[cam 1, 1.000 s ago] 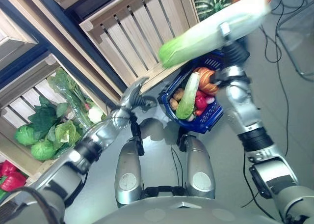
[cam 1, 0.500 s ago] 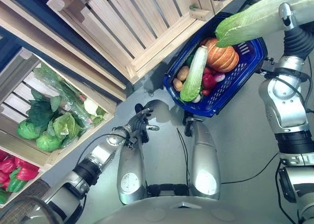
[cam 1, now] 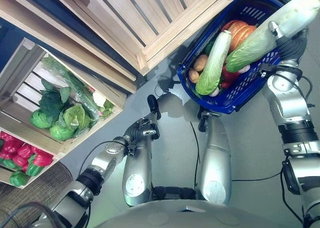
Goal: Pick up fruits and vegetables into the basket
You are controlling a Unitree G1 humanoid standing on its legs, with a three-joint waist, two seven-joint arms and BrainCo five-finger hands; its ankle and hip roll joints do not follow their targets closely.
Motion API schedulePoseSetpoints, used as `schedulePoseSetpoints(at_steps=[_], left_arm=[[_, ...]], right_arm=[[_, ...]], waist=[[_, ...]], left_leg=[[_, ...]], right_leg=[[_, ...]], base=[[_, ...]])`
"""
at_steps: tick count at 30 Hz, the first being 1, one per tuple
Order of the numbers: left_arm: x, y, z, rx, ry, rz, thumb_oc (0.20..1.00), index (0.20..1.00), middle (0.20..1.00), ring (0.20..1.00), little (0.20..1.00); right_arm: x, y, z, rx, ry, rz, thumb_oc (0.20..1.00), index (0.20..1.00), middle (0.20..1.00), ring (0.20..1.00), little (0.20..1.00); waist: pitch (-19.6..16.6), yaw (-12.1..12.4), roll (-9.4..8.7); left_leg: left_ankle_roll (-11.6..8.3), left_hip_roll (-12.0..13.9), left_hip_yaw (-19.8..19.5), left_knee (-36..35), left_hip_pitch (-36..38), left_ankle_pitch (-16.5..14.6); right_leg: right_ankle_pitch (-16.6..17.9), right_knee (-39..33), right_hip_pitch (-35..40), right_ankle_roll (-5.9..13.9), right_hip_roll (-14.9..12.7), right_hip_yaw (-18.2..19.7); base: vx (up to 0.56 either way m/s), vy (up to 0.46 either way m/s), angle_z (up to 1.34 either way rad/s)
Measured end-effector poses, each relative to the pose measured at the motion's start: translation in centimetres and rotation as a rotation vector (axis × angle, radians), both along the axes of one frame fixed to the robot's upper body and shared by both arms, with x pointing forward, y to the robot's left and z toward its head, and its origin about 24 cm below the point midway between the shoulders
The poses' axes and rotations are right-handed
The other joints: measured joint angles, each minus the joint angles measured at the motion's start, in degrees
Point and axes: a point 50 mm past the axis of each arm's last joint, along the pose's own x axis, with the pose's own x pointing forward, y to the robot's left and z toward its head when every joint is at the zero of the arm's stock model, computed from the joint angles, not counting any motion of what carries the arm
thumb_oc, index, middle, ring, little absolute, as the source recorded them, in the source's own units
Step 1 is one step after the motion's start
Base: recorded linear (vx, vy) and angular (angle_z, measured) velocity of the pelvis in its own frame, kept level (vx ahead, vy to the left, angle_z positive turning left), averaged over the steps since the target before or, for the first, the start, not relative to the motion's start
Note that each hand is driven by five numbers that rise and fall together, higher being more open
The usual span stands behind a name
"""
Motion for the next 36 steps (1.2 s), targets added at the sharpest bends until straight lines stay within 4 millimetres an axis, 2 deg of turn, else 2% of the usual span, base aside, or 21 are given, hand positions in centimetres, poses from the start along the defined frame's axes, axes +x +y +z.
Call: schedulePoseSetpoints(at_steps=[5, 8, 13, 19, 20, 21, 24, 30, 36], left_arm=[[-0.6, 1.5, -0.4, -0.057, 0.009, 0.096, 1.000, 1.000, 1.000, 1.000, 1.000], [-0.7, 1.7, -0.4, -0.078, 0.001, 0.106, 1.000, 1.000, 1.000, 1.000, 1.000], [-1.3, 2.0, -0.8, -0.119, 0.004, 0.124, 1.000, 1.000, 1.000, 1.000, 1.000], [-2.2, 2.6, -1.9, -0.131, 0.057, 0.159, 1.000, 1.000, 1.000, 1.000, 1.000], [-2.8, 2.8, -2.3, -0.125, 0.077, 0.169, 1.000, 1.000, 1.000, 1.000, 1.000], [-3.5, 2.9, -2.8, -0.120, 0.100, 0.176, 1.000, 1.000, 1.000, 1.000, 1.000], [-4.6, 3.1, -3.5, -0.116, 0.133, 0.185, 1.000, 1.000, 1.000, 1.000, 1.000], [-4.4, 2.8, -3.2, -0.123, 0.119, 0.180, 1.000, 1.000, 1.000, 1.000, 1.000], [-4.4, 2.6, -3.3, -0.114, 0.118, 0.190, 1.000, 1.000, 1.000, 1.000, 1.000]], right_arm=[[1.1, -1.7, -1.0, 0.035, 0.105, -0.059, 0.200, 0.200, 0.200, 0.200, 0.200], [1.4, -2.6, -1.4, 0.055, 0.158, -0.106, 0.200, 0.200, 0.200, 0.200, 0.200], [2.0, -4.2, -3.4, 0.133, 0.305, -0.175, 0.200, 0.200, 0.200, 0.200, 0.200], [1.4, -5.9, -6.2, 0.253, 0.475, -0.215, 0.200, 0.200, 0.200, 0.200, 0.200], [1.2, -6.2, -6.5, 0.263, 0.496, -0.227, 0.812, 0.812, 0.812, 0.812, 0.812], [1.1, -6.4, -6.6, 0.268, 0.505, -0.236, 1.000, 1.000, 1.000, 1.000, 1.000], [0.5, -7.0, -7.3, 0.283, 0.546, -0.273, 1.000, 1.000, 1.000, 1.000, 1.000], [-0.5, -7.3, -8.9, 0.269, 0.553, -0.368, 1.000, 1.000, 1.000, 1.000, 1.000], [-2.5, -8.5, -9.7, 0.246, 0.378, -0.506, 1.000, 1.000, 1.000, 1.000, 1.000]], waist=[[-0.20, 1.37, 0.33], [-0.32, 2.50, 0.52], [-0.92, 3.88, 1.47], [-2.74, 5.97, 4.22], [-2.98, 6.13, 4.58], [-3.23, 6.24, 4.94], [-3.41, 6.35, 5.21], [-3.41, 6.32, 5.21], [-3.42, 4.63, 5.21]], left_leg=[[-0.24, -1.36, -0.10, -2.45, -0.76, 1.99], [-0.51, -1.62, -0.16, -2.69, -1.43, 2.39], [-0.99, -1.83, -0.63, -3.26, -1.97, 3.16], [-1.60, -1.93, -1.70, -3.25, -3.88, 3.96], [-1.62, -1.93, -1.77, -3.25, -3.92, 3.97], [-1.68, -1.88, -1.89, -3.25, -3.91, 4.01], [-1.71, -1.89, -1.93, -3.24, -3.77, 4.12], [-1.57, -1.98, -2.15, -3.29, -2.32, 4.34], [-1.31, -1.61, -2.37, -5.27, 2.58, 4.43]], right_leg=[[-1.21, 2.81, -3.08, -0.66, -1.37, 0.13], [-1.75, 4.35, -4.64, -1.05, -1.62, 0.71], [-2.77, 6.12, -5.96, -1.53, -1.97, 0.53], [-3.65, 8.14, -8.23, -2.52, -2.42, -0.05], [-3.78, 8.35, -8.33, -2.64, -2.46, -0.10], [-3.81, 8.41, -8.31, -2.68, -2.45, -0.12], [-3.84, 8.61, -8.27, -2.74, -2.43, -0.06], [-3.81, 8.46, -6.55, -2.72, -2.58, -0.22], [-3.78, 6.29, -1.15, -2.05, -1.74, -0.81]], base=[[0.00, 0.029, 0.11], [0.00, 0.001, 0.04], [-0.02, -0.017, 0.06], [-0.01, -0.022, 0.08], [0.00, 0.000, 0.00], [0.00, 0.000, 0.00], [0.00, 0.000, 0.00], [0.00, 0.052, 0.03], [0.00, 0.085, 0.00]])
